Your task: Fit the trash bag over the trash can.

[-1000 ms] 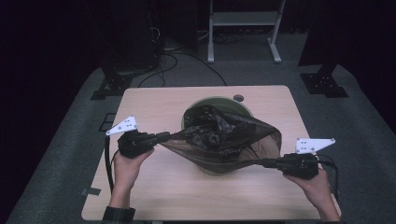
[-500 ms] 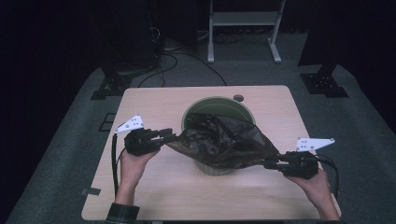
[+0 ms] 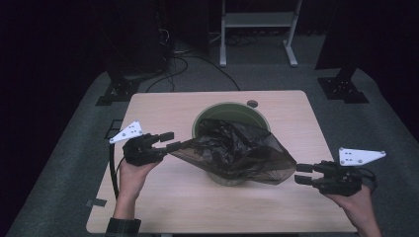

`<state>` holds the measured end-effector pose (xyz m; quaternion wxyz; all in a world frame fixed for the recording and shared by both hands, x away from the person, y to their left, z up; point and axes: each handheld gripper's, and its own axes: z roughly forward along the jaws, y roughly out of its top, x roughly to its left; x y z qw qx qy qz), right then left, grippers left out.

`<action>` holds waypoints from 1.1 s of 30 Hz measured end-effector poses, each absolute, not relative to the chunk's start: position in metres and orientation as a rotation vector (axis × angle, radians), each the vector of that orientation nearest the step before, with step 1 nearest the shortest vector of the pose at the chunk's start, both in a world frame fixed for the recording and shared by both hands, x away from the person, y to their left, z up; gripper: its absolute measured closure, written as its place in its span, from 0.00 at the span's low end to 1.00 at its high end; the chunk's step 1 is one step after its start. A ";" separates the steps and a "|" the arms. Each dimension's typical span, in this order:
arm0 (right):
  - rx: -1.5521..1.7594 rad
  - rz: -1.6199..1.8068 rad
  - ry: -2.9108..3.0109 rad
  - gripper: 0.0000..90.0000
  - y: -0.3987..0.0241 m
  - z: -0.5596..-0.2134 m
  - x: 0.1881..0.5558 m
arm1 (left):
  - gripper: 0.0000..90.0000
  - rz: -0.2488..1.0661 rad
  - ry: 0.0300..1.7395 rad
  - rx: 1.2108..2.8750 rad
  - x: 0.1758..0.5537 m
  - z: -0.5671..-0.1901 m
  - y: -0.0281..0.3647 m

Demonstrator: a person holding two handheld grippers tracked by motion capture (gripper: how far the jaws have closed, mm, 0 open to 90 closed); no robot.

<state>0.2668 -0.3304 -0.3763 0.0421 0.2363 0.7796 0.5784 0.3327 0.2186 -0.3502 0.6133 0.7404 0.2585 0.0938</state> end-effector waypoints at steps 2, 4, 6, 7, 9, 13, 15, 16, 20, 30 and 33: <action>0.697 1.771 2.364 0.54 -0.326 -0.367 0.265 | 0.47 0.226 0.569 1.701 0.329 -0.345 0.219; 0.671 1.762 2.339 0.51 -0.320 -0.358 0.265 | 0.42 0.235 0.552 1.689 0.323 -0.339 0.221; 0.640 1.762 2.327 0.50 -0.314 -0.351 0.266 | 0.39 0.239 0.522 1.681 0.319 -0.334 0.223; 0.634 1.761 2.318 0.50 -0.312 -0.348 0.266 | 0.37 0.241 0.504 1.674 0.316 -0.330 0.224; 0.602 1.771 2.302 0.50 -0.304 -0.342 0.269 | 0.35 0.243 0.470 1.667 0.312 -0.326 0.224; 0.544 1.774 2.295 0.48 -0.287 -0.334 0.274 | 0.32 0.243 0.441 1.688 0.311 -0.323 0.218; 0.517 1.765 2.300 0.48 -0.274 -0.330 0.278 | 0.33 0.243 0.434 1.699 0.313 -0.326 0.214; 0.508 1.758 2.304 0.49 -0.269 -0.330 0.280 | 0.34 0.242 0.432 1.708 0.314 -0.328 0.212; 0.486 1.702 2.310 0.64 -0.250 -0.328 0.291 | 0.35 0.214 0.407 1.740 0.318 -0.335 0.202; 0.485 1.755 2.288 1.00 -0.249 -0.323 0.305 | 0.35 0.216 0.238 1.786 0.314 -0.330 0.176; 0.492 1.774 2.280 1.00 -0.251 -0.322 0.307 | 0.36 0.233 0.198 1.807 0.314 -0.326 0.165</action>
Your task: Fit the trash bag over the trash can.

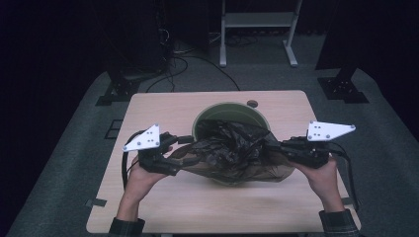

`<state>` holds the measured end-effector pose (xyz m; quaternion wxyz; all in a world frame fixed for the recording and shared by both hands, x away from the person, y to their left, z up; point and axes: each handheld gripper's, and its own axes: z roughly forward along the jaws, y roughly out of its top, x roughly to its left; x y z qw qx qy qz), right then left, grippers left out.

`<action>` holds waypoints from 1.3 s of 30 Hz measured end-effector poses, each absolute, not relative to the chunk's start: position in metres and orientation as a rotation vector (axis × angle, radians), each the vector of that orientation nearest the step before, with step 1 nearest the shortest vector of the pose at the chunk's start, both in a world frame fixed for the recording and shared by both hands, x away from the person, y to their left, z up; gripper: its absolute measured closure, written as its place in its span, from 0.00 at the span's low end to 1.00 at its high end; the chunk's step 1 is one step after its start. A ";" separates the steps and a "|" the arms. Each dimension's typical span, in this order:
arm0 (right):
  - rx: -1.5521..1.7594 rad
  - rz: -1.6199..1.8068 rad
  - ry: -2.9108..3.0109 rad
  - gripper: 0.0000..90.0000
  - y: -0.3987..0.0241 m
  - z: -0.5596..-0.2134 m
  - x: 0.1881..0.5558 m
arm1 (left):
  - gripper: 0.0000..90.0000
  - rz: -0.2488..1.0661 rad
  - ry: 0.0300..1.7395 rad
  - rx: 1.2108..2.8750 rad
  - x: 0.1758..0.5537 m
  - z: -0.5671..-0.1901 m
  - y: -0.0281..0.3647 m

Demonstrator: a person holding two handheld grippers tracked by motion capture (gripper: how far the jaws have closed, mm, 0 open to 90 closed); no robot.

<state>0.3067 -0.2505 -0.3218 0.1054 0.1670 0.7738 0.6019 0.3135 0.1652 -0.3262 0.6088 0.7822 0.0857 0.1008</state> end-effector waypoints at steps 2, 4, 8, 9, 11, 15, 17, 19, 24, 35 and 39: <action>0.494 1.784 2.275 1.00 -0.251 -0.320 0.309 | 0.51 0.231 0.184 1.824 0.316 -0.325 0.161; 0.498 1.789 2.264 1.00 -0.251 -0.319 0.312 | 0.71 0.214 0.187 1.824 0.321 -0.325 0.160; 0.528 1.810 2.241 1.00 -0.253 -0.316 0.322 | 0.95 0.209 0.223 1.812 0.334 -0.325 0.162; 0.538 1.822 2.233 1.00 -0.253 -0.316 0.325 | 1.00 0.202 0.236 1.807 0.338 -0.325 0.164; 0.550 1.835 2.224 1.00 -0.253 -0.316 0.330 | 0.99 0.203 0.249 1.784 0.339 -0.325 0.168; 0.571 1.842 2.214 1.00 -0.253 -0.314 0.337 | 0.81 0.235 0.229 1.731 0.330 -0.319 0.174; 0.571 1.844 2.213 1.00 -0.253 -0.313 0.339 | 0.65 0.204 0.200 1.724 0.327 -0.316 0.174; 0.576 1.845 2.211 1.00 -0.254 -0.312 0.340 | 0.55 0.177 0.164 1.726 0.323 -0.314 0.172; 0.576 1.841 2.213 1.00 -0.253 -0.311 0.341 | 0.43 0.169 0.097 1.785 0.312 -0.314 0.155; 0.589 1.830 2.220 1.00 -0.254 -0.309 0.343 | 0.31 0.197 0.108 1.869 0.306 -0.325 0.134; 0.588 1.831 2.219 1.00 -0.254 -0.309 0.343 | 0.31 0.222 0.108 1.902 0.305 -0.328 0.129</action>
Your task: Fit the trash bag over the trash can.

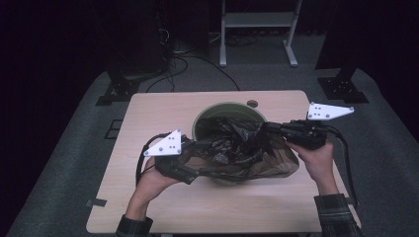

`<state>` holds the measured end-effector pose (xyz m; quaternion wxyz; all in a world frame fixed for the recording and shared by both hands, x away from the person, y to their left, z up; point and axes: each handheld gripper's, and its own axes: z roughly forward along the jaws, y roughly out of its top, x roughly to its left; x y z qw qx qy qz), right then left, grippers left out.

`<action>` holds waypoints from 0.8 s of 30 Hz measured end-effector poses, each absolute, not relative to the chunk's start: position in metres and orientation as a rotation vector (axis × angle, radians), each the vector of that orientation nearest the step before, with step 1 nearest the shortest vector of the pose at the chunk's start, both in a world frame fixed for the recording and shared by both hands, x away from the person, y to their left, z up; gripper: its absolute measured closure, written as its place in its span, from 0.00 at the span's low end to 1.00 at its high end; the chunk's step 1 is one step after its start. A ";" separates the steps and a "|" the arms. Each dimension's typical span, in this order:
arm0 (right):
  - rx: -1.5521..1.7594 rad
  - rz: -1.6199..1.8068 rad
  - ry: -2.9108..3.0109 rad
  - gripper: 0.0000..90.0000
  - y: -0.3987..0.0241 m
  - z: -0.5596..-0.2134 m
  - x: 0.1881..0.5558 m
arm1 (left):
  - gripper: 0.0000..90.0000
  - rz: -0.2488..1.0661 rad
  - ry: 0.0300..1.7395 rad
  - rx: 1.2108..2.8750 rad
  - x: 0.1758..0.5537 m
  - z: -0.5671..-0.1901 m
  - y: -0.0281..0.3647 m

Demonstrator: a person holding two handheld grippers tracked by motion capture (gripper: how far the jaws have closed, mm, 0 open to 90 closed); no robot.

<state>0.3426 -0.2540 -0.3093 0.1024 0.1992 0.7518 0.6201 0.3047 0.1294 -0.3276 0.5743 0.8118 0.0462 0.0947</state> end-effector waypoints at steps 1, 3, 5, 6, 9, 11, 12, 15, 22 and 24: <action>0.587 1.829 2.219 1.00 -0.254 -0.309 0.343 | 0.38 0.230 0.117 1.915 0.306 -0.329 0.129; 0.586 1.829 2.219 1.00 -0.254 -0.310 0.343 | 0.57 0.221 0.126 1.910 0.310 -0.330 0.130; 0.591 1.831 2.217 1.00 -0.254 -0.310 0.343 | 0.76 0.203 0.142 1.891 0.315 -0.328 0.134; 0.592 1.831 2.217 1.00 -0.254 -0.309 0.344 | 0.82 0.203 0.145 1.878 0.318 -0.326 0.136; 0.601 1.827 2.213 1.00 -0.255 -0.309 0.347 | 0.95 0.204 0.178 1.836 0.326 -0.320 0.144; 0.615 1.835 2.203 1.00 -0.256 -0.309 0.350 | 0.97 0.190 0.203 1.804 0.334 -0.315 0.150; 0.621 1.835 2.199 1.00 -0.256 -0.309 0.352 | 0.99 0.199 0.224 1.794 0.339 -0.312 0.153; 0.666 1.836 2.180 1.00 -0.257 -0.309 0.362 | 0.99 0.205 0.288 1.775 0.357 -0.306 0.158; 0.794 1.818 2.156 1.00 -0.261 -0.314 0.397 | 0.99 0.218 0.403 1.764 0.398 -0.307 0.161; 0.828 1.811 2.155 1.00 -0.263 -0.317 0.407 | 0.99 0.221 0.439 1.754 0.409 -0.310 0.162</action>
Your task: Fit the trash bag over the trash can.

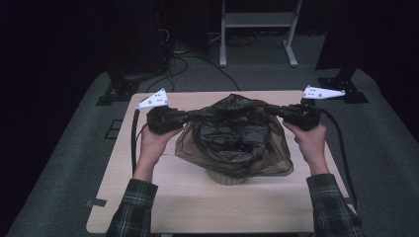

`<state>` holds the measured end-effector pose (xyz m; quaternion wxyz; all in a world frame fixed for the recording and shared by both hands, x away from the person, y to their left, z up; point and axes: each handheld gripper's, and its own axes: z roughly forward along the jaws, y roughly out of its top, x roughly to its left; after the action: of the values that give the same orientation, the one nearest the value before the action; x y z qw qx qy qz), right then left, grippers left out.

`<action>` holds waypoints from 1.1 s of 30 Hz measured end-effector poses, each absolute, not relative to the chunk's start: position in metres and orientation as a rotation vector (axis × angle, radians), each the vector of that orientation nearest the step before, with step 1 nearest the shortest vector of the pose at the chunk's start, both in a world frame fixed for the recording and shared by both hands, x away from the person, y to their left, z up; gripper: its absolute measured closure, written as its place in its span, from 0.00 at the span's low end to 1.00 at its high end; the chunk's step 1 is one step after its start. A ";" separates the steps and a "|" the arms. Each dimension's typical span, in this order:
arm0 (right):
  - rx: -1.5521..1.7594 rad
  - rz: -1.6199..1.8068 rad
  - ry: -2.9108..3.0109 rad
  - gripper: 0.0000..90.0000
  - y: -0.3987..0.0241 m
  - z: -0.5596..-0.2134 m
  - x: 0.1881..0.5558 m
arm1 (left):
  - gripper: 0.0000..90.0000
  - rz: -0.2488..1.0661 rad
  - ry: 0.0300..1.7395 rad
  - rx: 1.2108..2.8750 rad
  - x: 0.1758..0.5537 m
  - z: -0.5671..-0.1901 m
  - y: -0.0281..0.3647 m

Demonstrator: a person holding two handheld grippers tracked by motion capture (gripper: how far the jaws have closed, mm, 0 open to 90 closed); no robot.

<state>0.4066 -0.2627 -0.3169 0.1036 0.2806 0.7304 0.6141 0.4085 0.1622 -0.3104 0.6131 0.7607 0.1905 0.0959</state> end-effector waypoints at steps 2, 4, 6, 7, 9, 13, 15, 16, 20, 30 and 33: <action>0.864 1.822 2.146 1.00 -0.264 -0.321 0.417 | 0.99 0.213 0.470 1.730 0.417 -0.315 0.164; 0.905 1.824 2.132 1.00 -0.265 -0.324 0.426 | 0.99 0.200 0.514 1.715 0.428 -0.323 0.167; 0.943 1.823 2.124 1.00 -0.264 -0.329 0.434 | 0.99 0.189 0.558 1.719 0.436 -0.330 0.168; 0.964 1.820 2.122 1.00 -0.263 -0.331 0.437 | 0.99 0.185 0.586 1.720 0.441 -0.335 0.169; 1.011 1.790 2.133 1.00 -0.261 -0.339 0.447 | 0.99 0.174 0.647 1.729 0.450 -0.344 0.169; 1.099 1.728 2.169 1.00 -0.254 -0.356 0.460 | 0.99 0.132 0.741 1.761 0.464 -0.366 0.168; 1.124 1.714 2.191 1.00 -0.251 -0.364 0.464 | 0.99 0.120 0.754 1.783 0.466 -0.376 0.165; 1.129 1.699 2.202 1.00 -0.250 -0.368 0.465 | 0.99 0.121 0.767 1.808 0.466 -0.381 0.163; 1.179 1.616 2.251 1.00 -0.246 -0.388 0.466 | 0.99 0.096 0.806 1.861 0.465 -0.406 0.162; 1.201 1.593 2.283 1.00 -0.250 -0.428 0.450 | 0.97 0.133 0.774 1.961 0.444 -0.432 0.167; 1.195 1.553 2.311 1.00 -0.247 -0.438 0.445 | 0.97 0.144 0.765 2.011 0.439 -0.442 0.165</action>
<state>0.4454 -0.2474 -0.4375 0.0556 0.3939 0.7615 0.5118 0.4391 0.1648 -0.4416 0.4728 0.8218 0.3124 0.0587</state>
